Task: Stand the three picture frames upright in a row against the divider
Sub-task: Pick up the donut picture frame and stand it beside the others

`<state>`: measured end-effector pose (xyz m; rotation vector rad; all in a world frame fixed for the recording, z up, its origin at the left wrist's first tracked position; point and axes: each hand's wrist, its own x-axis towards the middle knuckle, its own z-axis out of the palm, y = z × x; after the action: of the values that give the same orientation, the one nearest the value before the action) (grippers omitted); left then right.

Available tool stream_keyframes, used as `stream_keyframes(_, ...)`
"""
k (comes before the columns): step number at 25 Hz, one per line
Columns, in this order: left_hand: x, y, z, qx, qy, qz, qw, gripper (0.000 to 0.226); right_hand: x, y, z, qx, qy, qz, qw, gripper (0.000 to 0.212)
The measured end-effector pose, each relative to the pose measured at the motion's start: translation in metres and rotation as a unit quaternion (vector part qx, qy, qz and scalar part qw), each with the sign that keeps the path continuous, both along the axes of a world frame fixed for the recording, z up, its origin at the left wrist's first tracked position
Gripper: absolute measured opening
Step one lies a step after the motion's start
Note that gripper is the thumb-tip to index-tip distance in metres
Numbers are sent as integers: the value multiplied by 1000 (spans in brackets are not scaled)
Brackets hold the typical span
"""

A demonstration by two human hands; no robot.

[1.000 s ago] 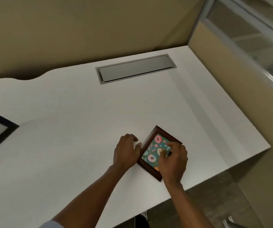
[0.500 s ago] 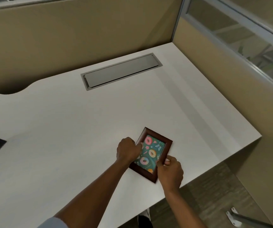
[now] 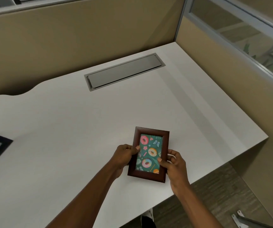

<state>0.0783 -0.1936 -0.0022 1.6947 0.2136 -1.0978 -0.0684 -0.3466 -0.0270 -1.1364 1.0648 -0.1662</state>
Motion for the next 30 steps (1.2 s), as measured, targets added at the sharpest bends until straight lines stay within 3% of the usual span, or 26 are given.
stream_keyframes(7,1,19,15,-104,19,53,993,41,24,14,17,61,-103,87,989,43)
stream_keyframes(12,5,35,17,-158,23,69,985,31,33,13,25,56,-118,152,980,48)
stream_keyframes(19,35,49,31,-89,-88,105,987,34,59,-29,59,37,-80,358,930,49)
stream_keyframes(23,50,55,40,-81,-97,-9,992,37,85,-51,75,16,-32,510,859,49)
stream_keyframes(26,55,56,41,-93,-65,-105,988,39,103,-53,80,-11,-18,565,825,45)
stream_keyframes(28,56,58,39,-96,-63,-89,989,35,110,-57,80,-24,-24,562,826,43)
stream_keyframes(30,56,61,37,-101,-68,-43,992,30,112,-65,78,-13,-46,521,852,47)
